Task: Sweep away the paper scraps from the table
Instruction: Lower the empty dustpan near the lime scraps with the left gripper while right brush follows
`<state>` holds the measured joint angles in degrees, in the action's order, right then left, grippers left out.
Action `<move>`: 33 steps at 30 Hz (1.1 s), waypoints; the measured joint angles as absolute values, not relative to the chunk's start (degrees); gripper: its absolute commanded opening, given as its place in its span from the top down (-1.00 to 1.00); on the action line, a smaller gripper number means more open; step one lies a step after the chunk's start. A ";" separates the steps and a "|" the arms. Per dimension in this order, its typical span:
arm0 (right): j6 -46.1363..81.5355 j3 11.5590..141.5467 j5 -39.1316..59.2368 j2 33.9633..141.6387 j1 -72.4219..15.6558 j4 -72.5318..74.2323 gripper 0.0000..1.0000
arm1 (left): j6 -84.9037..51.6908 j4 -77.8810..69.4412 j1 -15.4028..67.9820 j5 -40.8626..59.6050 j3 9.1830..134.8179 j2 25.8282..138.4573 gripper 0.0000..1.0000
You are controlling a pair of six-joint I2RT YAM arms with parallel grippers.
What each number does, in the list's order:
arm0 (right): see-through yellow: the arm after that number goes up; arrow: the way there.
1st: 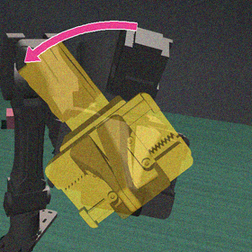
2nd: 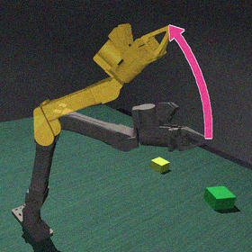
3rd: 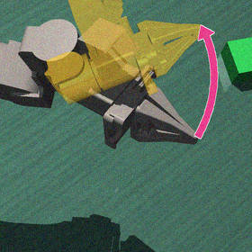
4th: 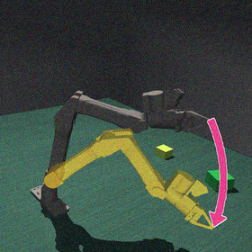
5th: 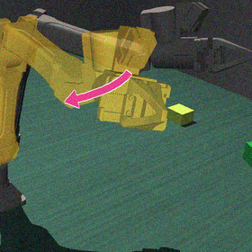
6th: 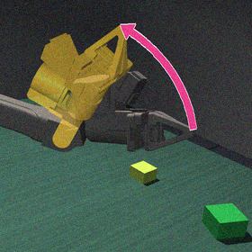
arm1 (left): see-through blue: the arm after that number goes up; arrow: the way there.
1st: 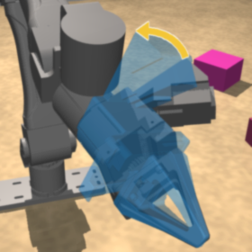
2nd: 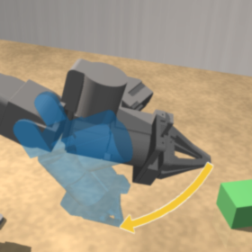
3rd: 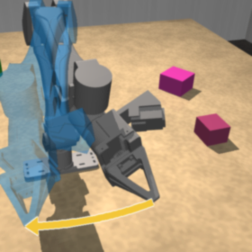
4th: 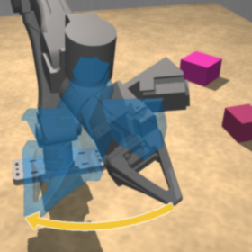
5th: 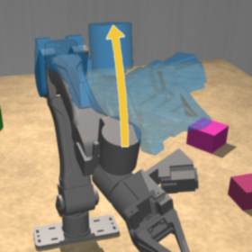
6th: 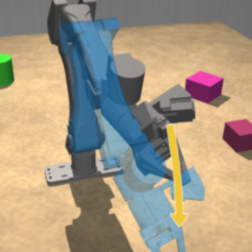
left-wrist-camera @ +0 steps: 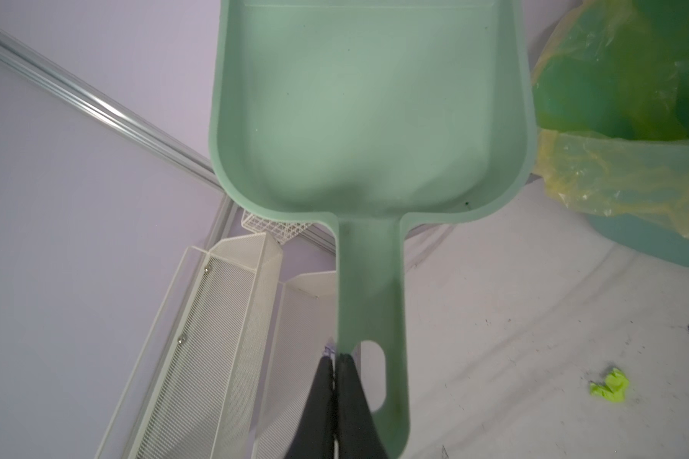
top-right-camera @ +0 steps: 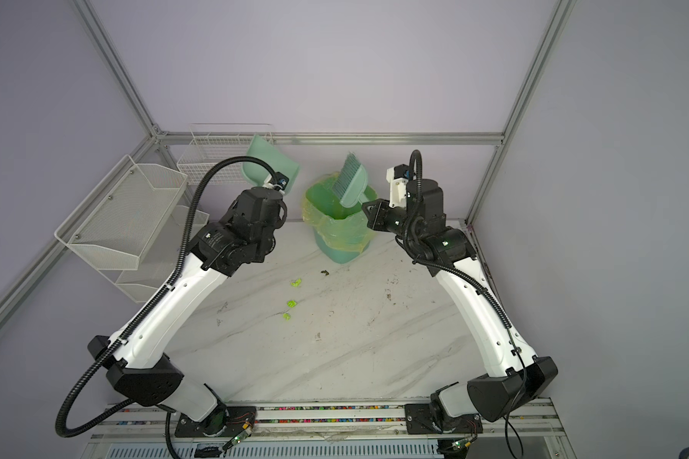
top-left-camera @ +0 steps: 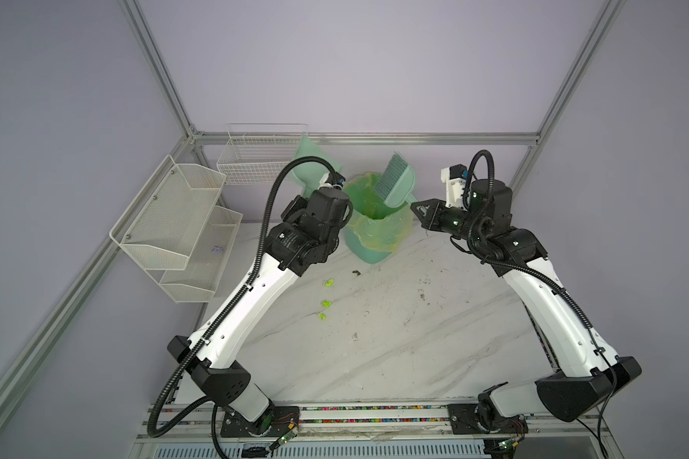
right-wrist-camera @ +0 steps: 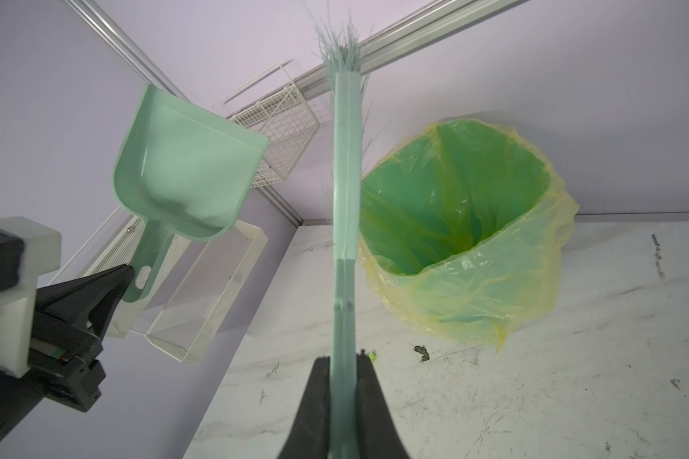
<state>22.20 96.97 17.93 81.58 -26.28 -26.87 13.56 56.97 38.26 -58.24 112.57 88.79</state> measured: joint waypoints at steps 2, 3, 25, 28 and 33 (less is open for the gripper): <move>21.26 96.84 16.91 82.30 -30.52 -26.85 1.00 | 6.48 63.18 38.26 -56.31 110.74 86.46 1.00; 20.73 96.73 16.25 82.81 -32.82 -26.89 1.00 | 2.85 66.32 38.26 -55.07 109.14 85.06 1.00; 8.99 91.42 -0.99 97.32 -45.98 -31.07 1.00 | -32.25 91.77 38.33 -25.85 78.98 65.14 1.00; 7.11 92.47 -3.33 99.53 -45.98 -31.44 1.00 | -34.68 91.98 39.35 -23.03 76.29 64.18 1.00; 3.31 94.17 -5.82 101.93 -46.04 -31.35 1.00 | -38.92 91.74 41.65 -19.00 70.35 60.99 1.00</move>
<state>3.31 94.17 -5.82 101.93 -46.04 -31.35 -38.92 91.74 41.65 -19.00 70.35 60.99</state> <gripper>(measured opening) 0.111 0.048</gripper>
